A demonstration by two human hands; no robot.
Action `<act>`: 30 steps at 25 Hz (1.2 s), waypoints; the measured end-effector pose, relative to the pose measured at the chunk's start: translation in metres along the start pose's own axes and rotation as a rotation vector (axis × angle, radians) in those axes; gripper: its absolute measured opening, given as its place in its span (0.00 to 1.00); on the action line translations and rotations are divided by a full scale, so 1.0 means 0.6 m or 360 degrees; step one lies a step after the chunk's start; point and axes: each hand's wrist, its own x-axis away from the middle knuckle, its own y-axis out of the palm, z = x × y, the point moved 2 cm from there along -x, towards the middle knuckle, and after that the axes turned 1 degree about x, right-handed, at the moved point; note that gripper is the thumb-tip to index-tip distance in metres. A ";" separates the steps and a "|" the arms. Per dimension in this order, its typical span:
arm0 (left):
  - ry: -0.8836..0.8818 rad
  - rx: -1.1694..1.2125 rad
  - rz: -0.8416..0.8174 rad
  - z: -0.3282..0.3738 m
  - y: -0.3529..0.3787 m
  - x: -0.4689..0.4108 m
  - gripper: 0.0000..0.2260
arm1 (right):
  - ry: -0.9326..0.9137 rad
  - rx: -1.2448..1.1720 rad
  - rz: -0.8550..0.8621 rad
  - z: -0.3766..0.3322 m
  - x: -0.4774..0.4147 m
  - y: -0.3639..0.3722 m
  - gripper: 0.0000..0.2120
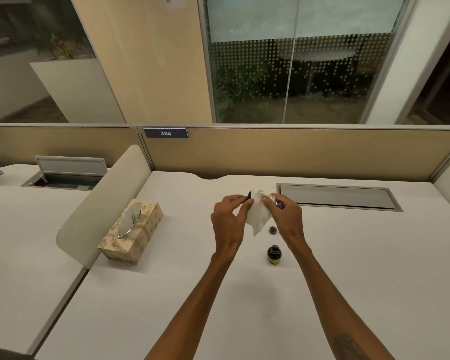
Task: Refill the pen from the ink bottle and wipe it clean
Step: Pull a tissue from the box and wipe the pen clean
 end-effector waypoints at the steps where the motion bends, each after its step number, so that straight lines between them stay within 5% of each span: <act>1: 0.0054 -0.0065 0.0032 0.004 0.001 -0.001 0.11 | 0.0013 0.0047 0.0044 0.003 -0.003 -0.003 0.15; 9: -0.0151 0.0180 -0.0162 0.012 0.017 -0.001 0.12 | 0.0160 -0.0309 -0.0262 -0.020 -0.003 -0.020 0.09; 13: -0.0221 0.0210 -0.0212 0.016 0.021 -0.009 0.13 | 0.0338 -0.0522 -0.0368 -0.022 0.003 -0.026 0.17; 16: -0.0230 0.0251 -0.0215 0.021 0.026 -0.012 0.12 | 0.0384 -0.0588 -0.0395 -0.032 0.005 -0.035 0.09; 30: -0.0385 0.0524 -0.0281 0.030 0.027 -0.022 0.10 | 0.0311 -0.0804 -0.0574 -0.026 0.000 -0.044 0.11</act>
